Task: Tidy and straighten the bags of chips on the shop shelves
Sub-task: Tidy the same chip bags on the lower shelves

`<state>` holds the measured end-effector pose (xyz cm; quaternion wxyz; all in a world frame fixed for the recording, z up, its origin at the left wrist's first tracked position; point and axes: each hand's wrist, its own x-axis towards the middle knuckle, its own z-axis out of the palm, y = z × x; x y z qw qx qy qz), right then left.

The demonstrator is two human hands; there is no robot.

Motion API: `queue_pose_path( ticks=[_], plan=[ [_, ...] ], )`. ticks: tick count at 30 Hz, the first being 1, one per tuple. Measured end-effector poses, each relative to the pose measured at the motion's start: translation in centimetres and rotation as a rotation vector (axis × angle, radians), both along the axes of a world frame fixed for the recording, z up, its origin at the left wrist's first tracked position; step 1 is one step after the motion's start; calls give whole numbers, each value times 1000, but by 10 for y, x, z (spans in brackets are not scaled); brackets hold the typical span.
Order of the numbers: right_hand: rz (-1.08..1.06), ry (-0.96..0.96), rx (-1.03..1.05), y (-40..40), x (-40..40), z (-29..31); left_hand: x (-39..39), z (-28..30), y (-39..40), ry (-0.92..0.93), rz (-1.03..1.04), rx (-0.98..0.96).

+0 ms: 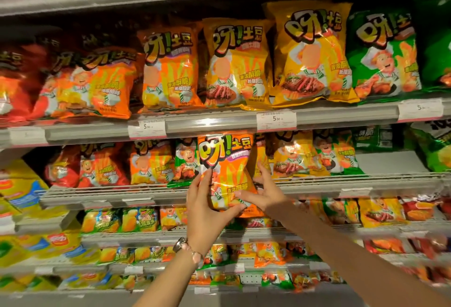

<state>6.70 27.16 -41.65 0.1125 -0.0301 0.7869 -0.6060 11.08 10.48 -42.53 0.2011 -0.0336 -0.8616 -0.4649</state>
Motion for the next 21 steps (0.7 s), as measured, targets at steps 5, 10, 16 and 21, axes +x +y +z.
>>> queue_pose_path(
  ticks=[5,10,16,21],
  plan=[
    [11,-6,-61,-1,-7,-11,-1,-1,5,13,-9,5],
    [-46,29,-64,-4,-10,-14,-3,-6,4,3,-31,-9],
    [-92,96,-107,4,-9,-12,-9,-4,-24,-36,-106,9],
    [-108,100,-70,19,-13,-8,-52,5,-67,-36,203,140]
  ],
)
